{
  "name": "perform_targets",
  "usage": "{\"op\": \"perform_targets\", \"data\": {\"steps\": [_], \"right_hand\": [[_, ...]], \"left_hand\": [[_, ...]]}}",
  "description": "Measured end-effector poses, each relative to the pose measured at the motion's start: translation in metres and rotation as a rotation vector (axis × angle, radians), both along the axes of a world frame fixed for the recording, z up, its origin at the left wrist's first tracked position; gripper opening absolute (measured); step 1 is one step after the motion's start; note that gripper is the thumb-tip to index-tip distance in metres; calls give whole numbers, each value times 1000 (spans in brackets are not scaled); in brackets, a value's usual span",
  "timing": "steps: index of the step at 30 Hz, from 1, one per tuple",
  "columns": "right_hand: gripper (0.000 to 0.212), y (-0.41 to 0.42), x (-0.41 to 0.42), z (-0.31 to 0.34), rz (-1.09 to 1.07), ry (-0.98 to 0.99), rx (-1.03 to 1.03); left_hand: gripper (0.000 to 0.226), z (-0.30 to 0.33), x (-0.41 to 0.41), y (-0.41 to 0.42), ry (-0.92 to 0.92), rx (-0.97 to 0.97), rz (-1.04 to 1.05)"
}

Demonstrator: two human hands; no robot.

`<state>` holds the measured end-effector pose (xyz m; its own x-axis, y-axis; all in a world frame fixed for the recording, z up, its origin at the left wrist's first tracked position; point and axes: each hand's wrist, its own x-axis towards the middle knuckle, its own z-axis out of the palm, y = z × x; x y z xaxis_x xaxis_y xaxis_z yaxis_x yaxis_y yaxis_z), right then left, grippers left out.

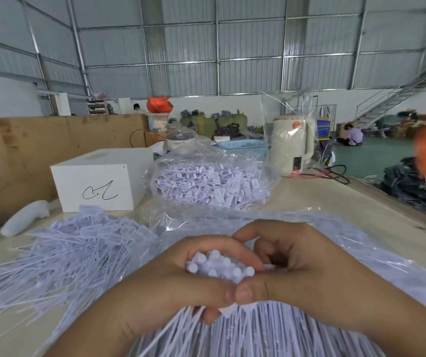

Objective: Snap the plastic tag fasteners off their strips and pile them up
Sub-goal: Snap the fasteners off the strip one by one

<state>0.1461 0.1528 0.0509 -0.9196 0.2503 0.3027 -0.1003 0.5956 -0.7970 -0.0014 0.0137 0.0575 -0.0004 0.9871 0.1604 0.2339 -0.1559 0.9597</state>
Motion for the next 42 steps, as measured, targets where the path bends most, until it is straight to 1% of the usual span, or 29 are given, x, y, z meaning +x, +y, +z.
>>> {"op": "perform_targets", "data": {"steps": [3,5,7,8,10,12,15,19,21,23,24,26,28,31,32,35,37,40,42], "right_hand": [[45,-1,-1,-2,40,-17,10],[43,0,-3,-3,11,-11,18],[39,3,-2,-2,-15,-25,49],[36,5,0,-1,-6,-52,67],[37,10,3,2,28,-135,55],[38,12,6,4,7,-144,13],[39,12,6,5,-47,-48,4],[42,9,5,4,-59,8,-18],[40,7,3,3,-65,20,-18],[38,5,1,1,-102,54,-1],[41,3,-1,0,-144,86,12],[47,-1,-5,-3,-246,169,18],[49,-8,-10,-5,-330,244,40],[57,-16,-15,-11,-417,304,176],[57,-18,-16,-13,-440,319,218],[48,-23,-18,-15,-496,366,288],[48,-25,-19,-16,-515,390,296],[54,-28,-21,-17,-541,413,280],[50,-32,-23,-20,-563,435,280]], "left_hand": [[30,-2,-3,-1,17,-44,-62],[33,-2,-4,0,37,-49,-31],[30,-2,-3,1,29,5,31],[26,-1,-2,2,1,44,59],[20,-3,-2,2,-72,111,131],[20,-5,-1,2,-147,132,199],[23,-8,5,6,-183,110,228],[24,-7,3,5,-139,106,214],[23,-7,0,3,-116,106,212],[18,-8,1,5,-100,147,244],[16,-10,4,8,-103,183,284],[13,-16,11,15,-145,249,395],[12,-20,17,21,-191,292,475],[15,-22,21,24,-215,338,548],[16,-21,22,23,-227,351,563],[19,-18,23,22,-280,375,576],[22,-16,25,22,-298,376,585],[17,-15,26,22,-335,368,616],[15,-14,27,22,-353,362,630]]}}
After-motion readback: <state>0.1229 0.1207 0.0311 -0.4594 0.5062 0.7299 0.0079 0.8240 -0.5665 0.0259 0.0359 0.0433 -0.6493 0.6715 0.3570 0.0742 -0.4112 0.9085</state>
